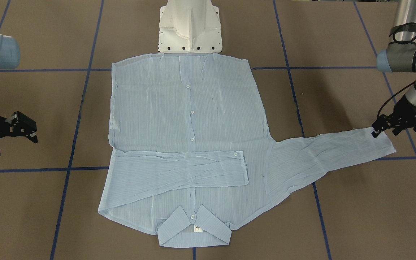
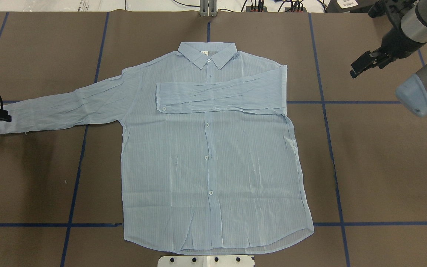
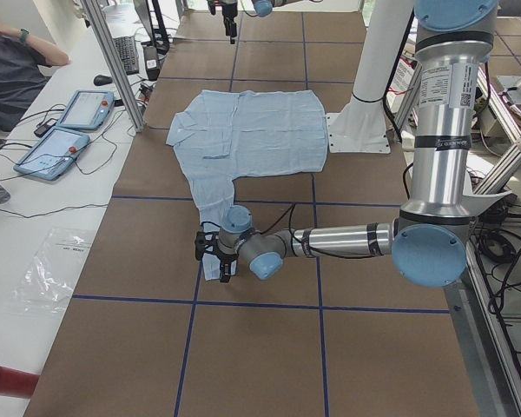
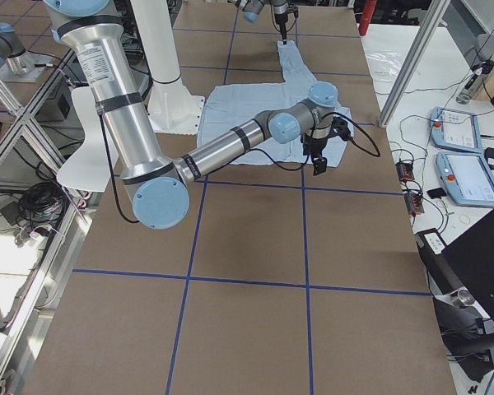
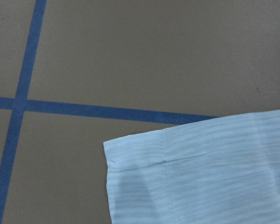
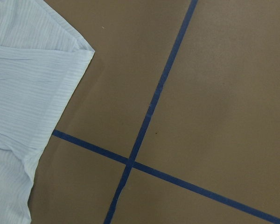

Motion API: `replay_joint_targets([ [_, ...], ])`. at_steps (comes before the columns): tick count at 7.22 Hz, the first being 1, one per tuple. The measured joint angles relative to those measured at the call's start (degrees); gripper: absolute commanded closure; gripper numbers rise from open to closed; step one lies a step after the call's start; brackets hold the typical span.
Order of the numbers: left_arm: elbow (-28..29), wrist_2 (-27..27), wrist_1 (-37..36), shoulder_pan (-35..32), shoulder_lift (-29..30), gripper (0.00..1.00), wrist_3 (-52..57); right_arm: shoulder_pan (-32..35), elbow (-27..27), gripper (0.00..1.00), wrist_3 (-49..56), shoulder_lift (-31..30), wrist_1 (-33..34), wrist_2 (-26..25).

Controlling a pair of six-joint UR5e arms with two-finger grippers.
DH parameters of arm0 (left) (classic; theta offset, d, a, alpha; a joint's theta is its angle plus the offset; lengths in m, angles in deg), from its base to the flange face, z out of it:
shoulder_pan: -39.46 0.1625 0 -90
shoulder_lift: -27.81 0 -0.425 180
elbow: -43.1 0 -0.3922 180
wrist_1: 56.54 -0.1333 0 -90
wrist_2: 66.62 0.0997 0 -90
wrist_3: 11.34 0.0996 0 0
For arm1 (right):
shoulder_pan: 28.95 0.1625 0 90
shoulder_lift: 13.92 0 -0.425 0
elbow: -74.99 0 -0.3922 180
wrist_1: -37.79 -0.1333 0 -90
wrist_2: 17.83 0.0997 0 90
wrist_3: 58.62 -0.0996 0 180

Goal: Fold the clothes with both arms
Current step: 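Lower the left gripper to the other sleeve cuff and grasp it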

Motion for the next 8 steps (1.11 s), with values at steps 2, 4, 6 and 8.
replay_joint_targets([
  [2, 1.1, 0.6, 0.1, 0.0, 0.2, 0.30, 0.4, -0.2, 2.4, 0.00, -0.1, 0.1, 2.8, 0.1],
  [4, 1.4, 0.7, 0.1, 0.0, -0.2, 0.41, 1.2, -0.6, 3.3, 0.00, -0.3, 0.3, 3.7, 0.1],
  [6, 1.5, 0.7, 0.1, 0.0, -0.3, 0.44, 1.5, -0.8, 3.3, 0.00, -0.4, 0.5, 3.8, -0.1],
  [8, 1.3, 0.7, 0.0, 0.0, -0.4, 0.55, 1.5, -0.9, 3.3, 0.00, -0.4, 0.5, 3.8, -0.1],
])
